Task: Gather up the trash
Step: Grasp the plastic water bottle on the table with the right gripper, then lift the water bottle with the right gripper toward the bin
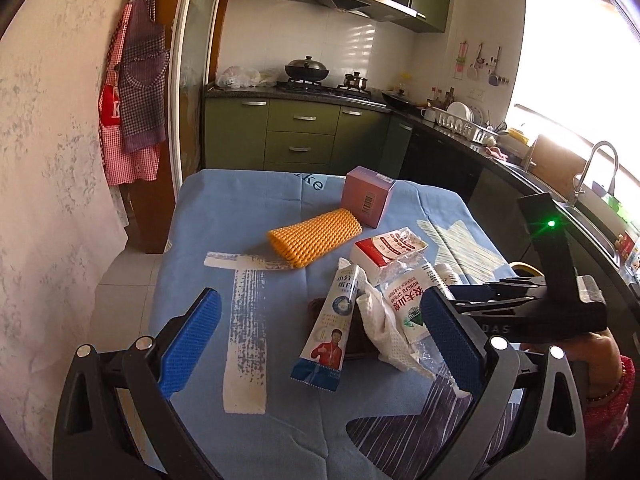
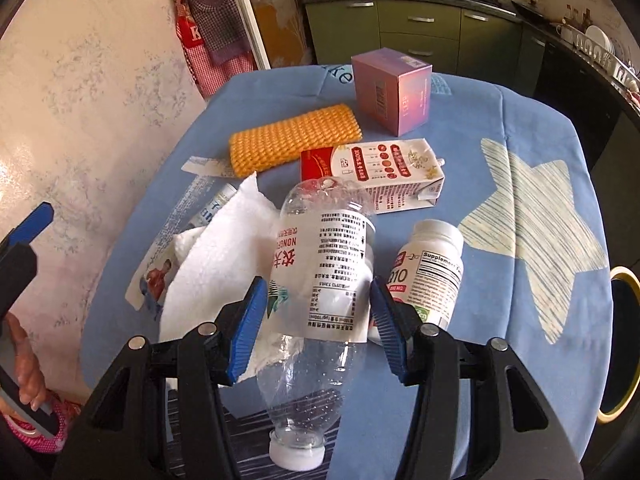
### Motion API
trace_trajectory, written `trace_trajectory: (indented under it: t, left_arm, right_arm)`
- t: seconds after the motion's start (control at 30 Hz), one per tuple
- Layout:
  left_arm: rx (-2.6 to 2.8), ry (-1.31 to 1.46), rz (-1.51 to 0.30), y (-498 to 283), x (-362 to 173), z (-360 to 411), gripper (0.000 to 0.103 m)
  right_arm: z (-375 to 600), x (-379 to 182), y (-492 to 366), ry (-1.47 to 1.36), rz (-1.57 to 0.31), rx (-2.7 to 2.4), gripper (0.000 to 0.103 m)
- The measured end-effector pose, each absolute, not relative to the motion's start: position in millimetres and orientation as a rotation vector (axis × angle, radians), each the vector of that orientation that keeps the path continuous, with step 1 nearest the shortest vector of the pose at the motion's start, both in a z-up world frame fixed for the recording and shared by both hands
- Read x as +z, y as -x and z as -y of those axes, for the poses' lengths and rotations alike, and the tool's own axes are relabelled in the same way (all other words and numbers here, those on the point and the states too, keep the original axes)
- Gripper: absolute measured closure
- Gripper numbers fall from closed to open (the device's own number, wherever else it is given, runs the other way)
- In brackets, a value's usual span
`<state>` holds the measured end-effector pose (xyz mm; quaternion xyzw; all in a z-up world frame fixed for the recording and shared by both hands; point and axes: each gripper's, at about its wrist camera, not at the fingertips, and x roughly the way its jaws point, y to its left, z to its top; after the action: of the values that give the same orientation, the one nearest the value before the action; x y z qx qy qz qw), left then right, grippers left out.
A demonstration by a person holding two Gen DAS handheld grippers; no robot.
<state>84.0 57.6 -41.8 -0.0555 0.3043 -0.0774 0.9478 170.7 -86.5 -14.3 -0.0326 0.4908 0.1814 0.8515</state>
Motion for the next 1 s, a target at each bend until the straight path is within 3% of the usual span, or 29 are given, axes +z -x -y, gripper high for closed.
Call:
trace_trajectory:
  t: [0.6, 1.0]
  left_arm:
    - [-0.172, 0.107, -0.641, -88, -51, -45, 0.005]
    - [-0.180, 0.100, -0.656, -90, -57, -37, 0.005]
  right_arm:
    - [75, -42, -184, 0.095, -1.066, 0.377, 0.047]
    - [98, -10, -165, 0.009, -0.959, 0.403, 0.049]
